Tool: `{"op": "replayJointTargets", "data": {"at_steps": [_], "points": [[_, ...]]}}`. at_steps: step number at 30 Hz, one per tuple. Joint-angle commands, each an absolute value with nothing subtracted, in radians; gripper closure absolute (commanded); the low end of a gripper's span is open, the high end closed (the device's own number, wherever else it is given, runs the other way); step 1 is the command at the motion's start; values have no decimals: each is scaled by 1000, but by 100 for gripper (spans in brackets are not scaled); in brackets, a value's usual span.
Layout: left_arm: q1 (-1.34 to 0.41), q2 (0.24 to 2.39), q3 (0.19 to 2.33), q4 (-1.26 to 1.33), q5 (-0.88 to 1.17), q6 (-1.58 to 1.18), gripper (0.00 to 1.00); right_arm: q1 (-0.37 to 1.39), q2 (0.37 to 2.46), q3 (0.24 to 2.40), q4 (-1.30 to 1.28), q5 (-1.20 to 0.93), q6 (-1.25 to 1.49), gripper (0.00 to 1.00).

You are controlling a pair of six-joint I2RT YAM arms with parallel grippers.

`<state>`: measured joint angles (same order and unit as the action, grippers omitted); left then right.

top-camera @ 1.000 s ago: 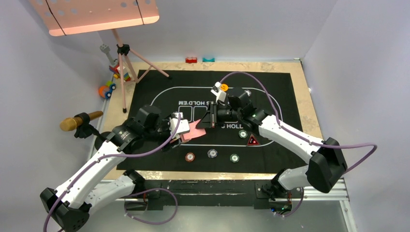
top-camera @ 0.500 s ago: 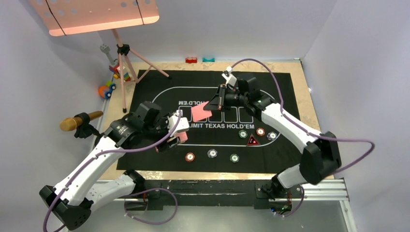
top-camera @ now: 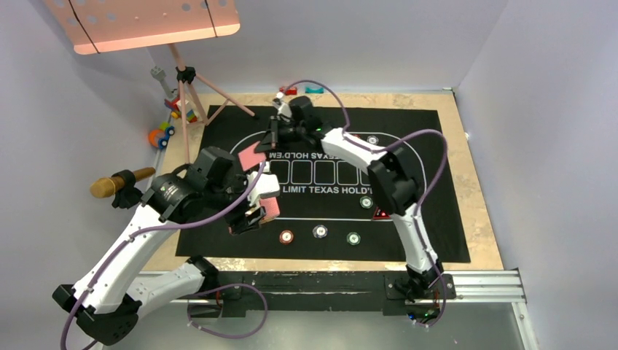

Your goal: Distribute texas hold em gaming equipment

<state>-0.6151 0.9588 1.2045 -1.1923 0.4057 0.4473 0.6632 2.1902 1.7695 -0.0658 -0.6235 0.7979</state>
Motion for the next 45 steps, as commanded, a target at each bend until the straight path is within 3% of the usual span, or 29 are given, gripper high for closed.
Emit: {"op": "replayJointTargets", "data": {"at_steps": [1,6,14,16,20,24,33,37,45], "points": [[-605,932,1232,-1182,456,426,100,740,2328,2018,-58,-638,832,100],[-603,935,1224,-1185,464,424,100,785,2469,2134,-16,-602,871,100],[-604,929,1208,-1161,471,428,100,798,2520,2105,-8,-527,857,100],[-603,934,1204,-1149,475,423,100,799,2528,2125,-48,-508,831,93],[-604,947,1203,-1132,492,413,100,800,2543,2167,-123,-484,786,60],[-604,955,1204,-1125,484,416,100,799,2516,2150,-120,-485,777,44],[-603,953,1203,-1126,466,416,100,778,2409,2188,-187,-447,729,29],[-604,958,1200,-1123,466,419,100,746,2315,2153,-230,-395,702,14],[-603,960,1184,-1112,450,431,100,651,1919,1728,-131,-423,701,8]]}}
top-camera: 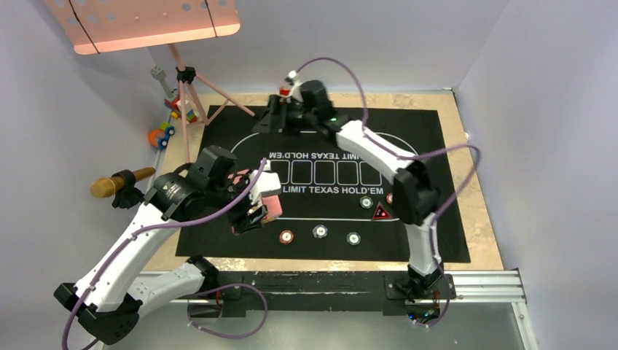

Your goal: Distribute texas hold em gaming equipment

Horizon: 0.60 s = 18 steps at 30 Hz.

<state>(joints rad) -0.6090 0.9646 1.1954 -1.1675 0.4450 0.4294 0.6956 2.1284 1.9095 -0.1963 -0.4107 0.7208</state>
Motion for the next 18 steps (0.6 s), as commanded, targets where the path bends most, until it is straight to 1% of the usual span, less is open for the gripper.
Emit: {"op": "replayJointTargets", "data": {"at_steps": [1,2,5,8,11,13,18], "points": [[-604,960,1180,-1107,447,432,100,636,1861,1651,-109,-440,707,8],[-604,960,1176,-1099,446,433,100,626,1800,1560,-90,-457,713,7],[-604,960,1167,-1081,437,436,100,613,1660,1404,-73,-524,732,6],[-604,960,1159,-1066,415,450,100,614,1580,1294,-65,-611,763,5],[-604,957,1151,-1049,388,466,100,623,1523,1189,24,-687,838,4],[-604,956,1149,-1039,362,478,100,637,1491,1145,75,-709,867,4],[-603,968,1154,-1024,327,502,100,684,1453,1117,105,-747,885,3]]}}
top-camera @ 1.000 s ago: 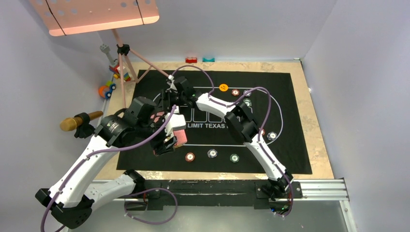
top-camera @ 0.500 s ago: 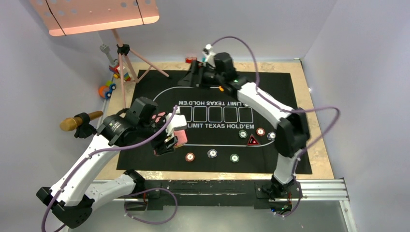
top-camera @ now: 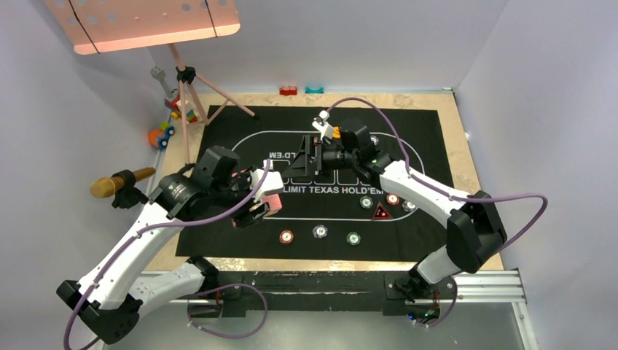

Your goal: Distribute texas hold em gaming equipment

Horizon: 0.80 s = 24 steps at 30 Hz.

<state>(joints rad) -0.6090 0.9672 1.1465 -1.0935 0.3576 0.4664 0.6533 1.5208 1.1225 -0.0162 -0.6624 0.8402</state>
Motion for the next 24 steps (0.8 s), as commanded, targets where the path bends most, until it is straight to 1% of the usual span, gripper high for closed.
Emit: {"op": "replayJointTargets", "data": {"at_steps": [1,9,18,22,24], "points": [[-604,974,1157,-1021,324,504,100,692,1454,1112,120,-756,894,2],[-604,1007,1194,-1012,309,511,100,768,1515,1101,259,-790,973,2],[-604,1011,1229,-1003,293,522,100,801,1572,1086,288,-800,996,2],[-604,1017,1239,-1000,298,521,100,805,1576,1080,322,-802,1021,12],[-603,1019,1239,-1001,301,521,100,805,1576,1081,320,-804,1025,20]]}}
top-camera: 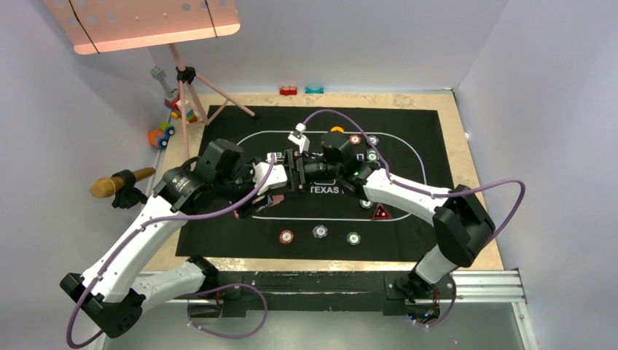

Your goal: Distribute texas hold em gaming equipment

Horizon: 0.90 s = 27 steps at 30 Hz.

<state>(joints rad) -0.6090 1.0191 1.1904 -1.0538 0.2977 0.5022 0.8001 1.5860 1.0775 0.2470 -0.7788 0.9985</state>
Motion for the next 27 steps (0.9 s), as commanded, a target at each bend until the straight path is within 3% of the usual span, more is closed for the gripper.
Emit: {"op": "replayJointTargets", "data": {"at_steps": [1,8,27], "points": [[-604,1019,1239,-1001,301,523,100,806,1575,1079,317,-802,1023,23],[-604,1015,1244,-998,298,522,100,804,1566,1061,283,-810,1014,46],[-604,997,1250,-1004,302,521,100,730,1479,1018,176,-796,969,60]]}}
